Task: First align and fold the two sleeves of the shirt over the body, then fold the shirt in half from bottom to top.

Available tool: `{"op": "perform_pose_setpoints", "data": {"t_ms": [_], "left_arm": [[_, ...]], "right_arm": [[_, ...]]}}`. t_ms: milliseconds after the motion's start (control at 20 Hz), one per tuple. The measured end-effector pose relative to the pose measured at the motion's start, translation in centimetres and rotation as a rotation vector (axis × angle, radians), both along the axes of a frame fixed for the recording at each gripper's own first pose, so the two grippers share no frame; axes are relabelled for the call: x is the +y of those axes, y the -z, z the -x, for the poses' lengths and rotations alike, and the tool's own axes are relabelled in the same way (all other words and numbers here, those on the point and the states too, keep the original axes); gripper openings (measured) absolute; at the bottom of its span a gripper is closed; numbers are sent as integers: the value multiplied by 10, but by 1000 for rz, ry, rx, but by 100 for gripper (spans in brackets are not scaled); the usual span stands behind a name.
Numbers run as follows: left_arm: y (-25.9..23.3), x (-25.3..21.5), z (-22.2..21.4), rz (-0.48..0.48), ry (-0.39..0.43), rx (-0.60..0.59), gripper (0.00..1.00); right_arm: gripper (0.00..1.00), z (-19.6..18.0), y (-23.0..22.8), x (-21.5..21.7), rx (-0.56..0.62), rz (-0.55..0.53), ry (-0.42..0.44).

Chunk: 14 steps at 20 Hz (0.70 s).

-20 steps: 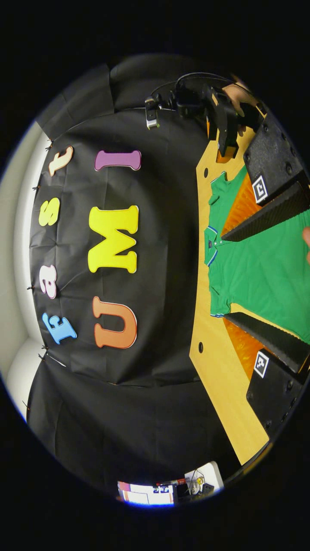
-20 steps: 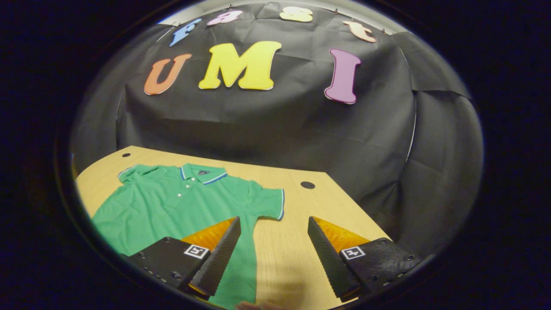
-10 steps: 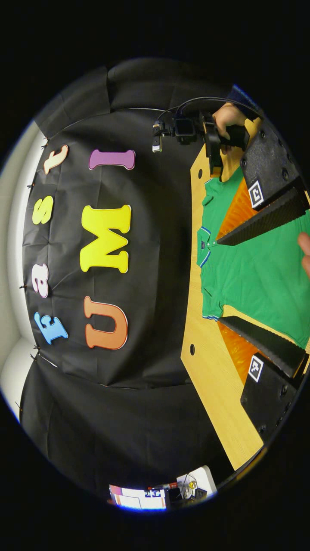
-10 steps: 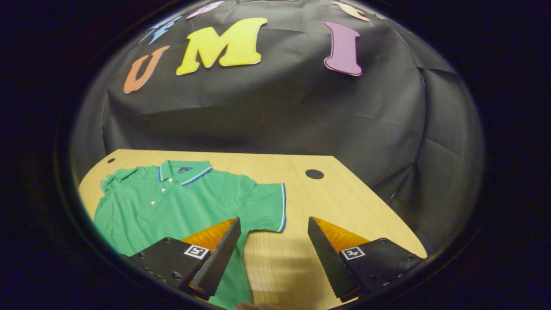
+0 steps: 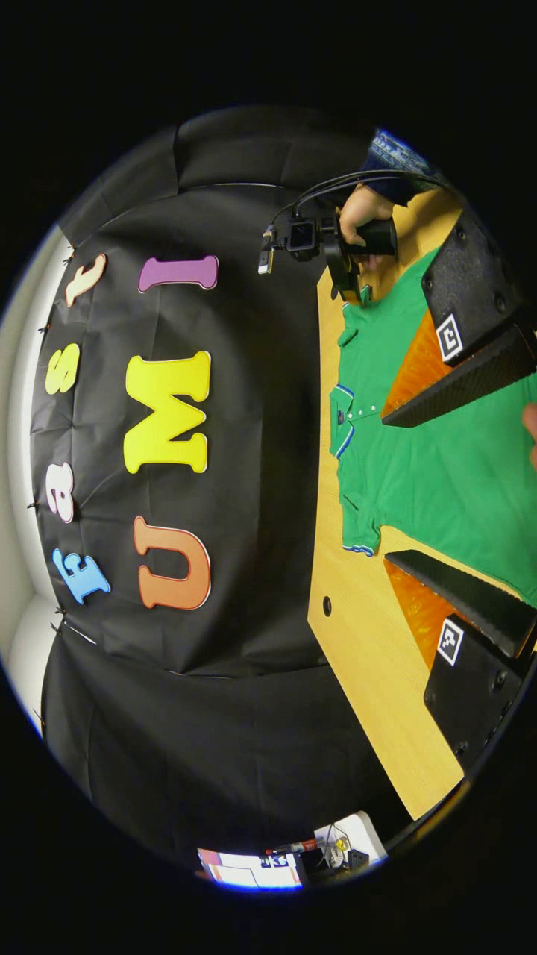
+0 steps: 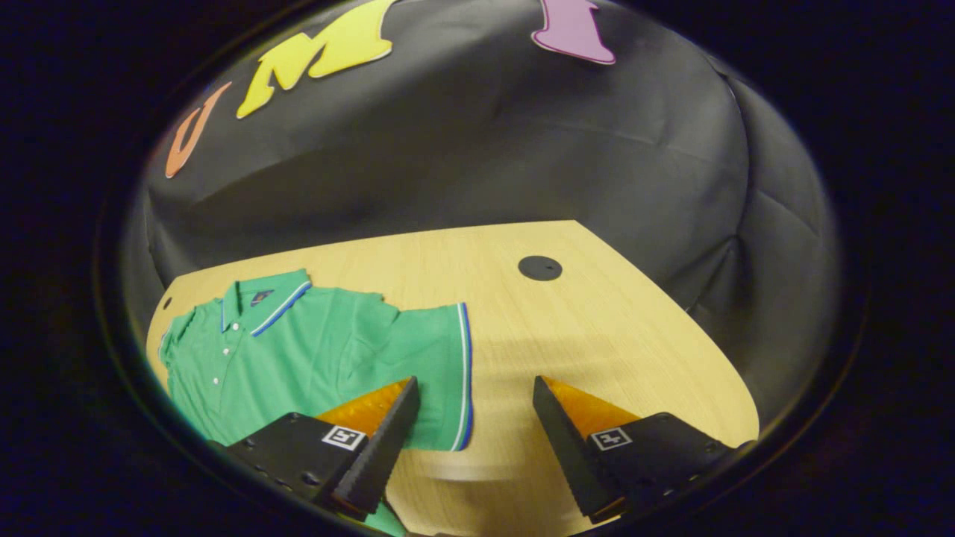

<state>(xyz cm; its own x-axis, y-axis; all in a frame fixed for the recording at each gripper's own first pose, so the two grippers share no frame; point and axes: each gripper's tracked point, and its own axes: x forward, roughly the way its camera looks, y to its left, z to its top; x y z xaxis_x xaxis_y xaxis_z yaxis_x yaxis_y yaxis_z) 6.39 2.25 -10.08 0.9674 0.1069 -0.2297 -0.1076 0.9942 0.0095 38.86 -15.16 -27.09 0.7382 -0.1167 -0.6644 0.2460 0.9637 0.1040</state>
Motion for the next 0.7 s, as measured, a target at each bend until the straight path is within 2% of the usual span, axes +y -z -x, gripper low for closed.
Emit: {"op": "perform_pose_setpoints", "data": {"t_ms": [50, 200, 250, 300, 450, 500, 600, 650, 700], "left_arm": [[0, 0, 0, 3, -1, 2, 100], [-1, -3, 0, 7, 10, -2, 100], [-1, -5, 0, 8, 16, -2, 100], [0, -7, 0, 11, 22, -1, 100], [0, -8, 2, 18, 30, 5, 100], [0, -7, 1, 20, 28, 6, 100], [0, -2, 1, 22, 19, 8, 100], [-1, 0, 1, 23, 16, 7, 100], [-1, 1, 0, 23, 12, 6, 100]], "right_arm": [[92, -2, -1, -2, -13, -19, 11], [71, -3, 2, 1, -14, 8, -3], [71, -4, 0, 5, -21, 3, -16], [57, -6, 0, 8, -25, -4, -22], [33, -9, 1, 10, -44, -22, -36], [19, -10, 1, 12, -50, -24, -47], [7, -10, 0, 12, -54, -11, -58], [7, -11, -2, 12, -52, -12, -50], [1, -9, -4, 13, -47, -17, -45]]}}
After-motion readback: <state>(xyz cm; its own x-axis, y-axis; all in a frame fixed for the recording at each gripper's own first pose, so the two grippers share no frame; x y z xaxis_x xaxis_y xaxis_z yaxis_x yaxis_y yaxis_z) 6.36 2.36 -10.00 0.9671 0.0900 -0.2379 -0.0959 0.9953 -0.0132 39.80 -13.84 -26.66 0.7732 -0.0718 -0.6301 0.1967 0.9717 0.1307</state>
